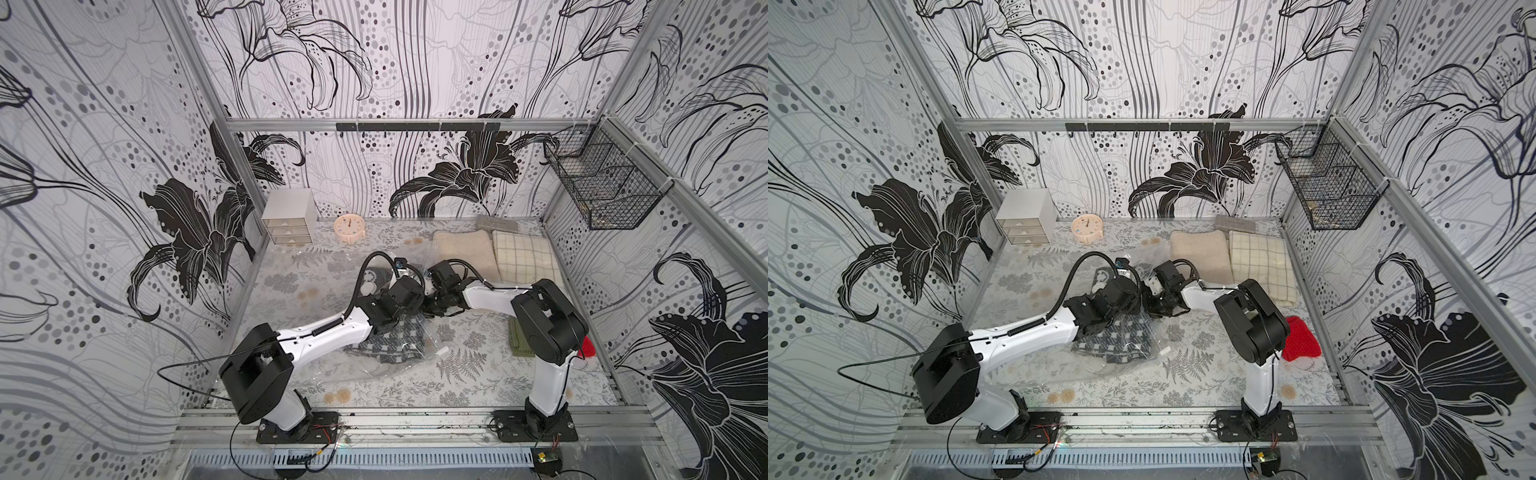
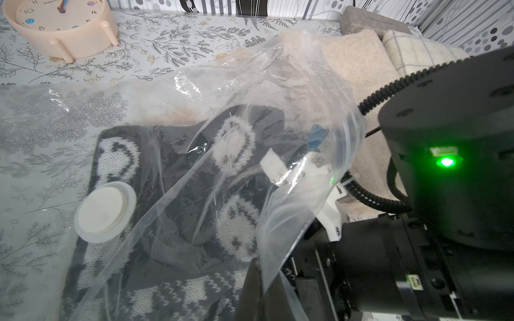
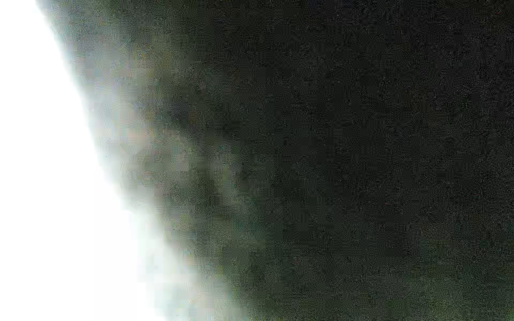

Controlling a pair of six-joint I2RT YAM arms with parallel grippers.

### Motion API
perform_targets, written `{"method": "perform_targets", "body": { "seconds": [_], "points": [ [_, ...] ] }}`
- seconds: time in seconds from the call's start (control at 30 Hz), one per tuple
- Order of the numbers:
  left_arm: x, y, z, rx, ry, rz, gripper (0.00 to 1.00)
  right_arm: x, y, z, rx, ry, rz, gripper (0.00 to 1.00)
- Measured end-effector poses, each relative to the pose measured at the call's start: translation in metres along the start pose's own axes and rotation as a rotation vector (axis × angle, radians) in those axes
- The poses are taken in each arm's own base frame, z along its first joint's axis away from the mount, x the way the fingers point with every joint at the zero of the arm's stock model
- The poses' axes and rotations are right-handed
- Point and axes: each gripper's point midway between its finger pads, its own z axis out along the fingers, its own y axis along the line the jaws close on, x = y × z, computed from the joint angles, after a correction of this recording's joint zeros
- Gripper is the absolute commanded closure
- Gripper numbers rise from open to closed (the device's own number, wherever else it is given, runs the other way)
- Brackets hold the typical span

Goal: Take the scarf out of the vacuum bag
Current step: Take out the scarf from the vacuum bag.

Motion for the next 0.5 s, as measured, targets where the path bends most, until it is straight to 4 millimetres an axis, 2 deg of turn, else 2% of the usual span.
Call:
{"method": "perform_targets", "body": {
  "seconds": [0.13, 0.33, 0.5],
  "points": [
    [0.000, 0.000, 0.000, 0.001, -0.001, -0.002, 1.00, -0.007, 0.010, 0.008, -0.009, -0.008, -0.014, 1.00],
    [0.000, 0.000, -0.001, -0.005, -0.004, 0.001, 1.00, -0.011, 0.014, 0.027, -0.026, 0.001, -0.005, 1.00],
    [-0.001, 0.001, -0.001, -0.014, -0.011, 0.003, 1.00, -0.013, 0.029, 0.040, -0.053, 0.001, -0.022, 1.00]
  ]
}}
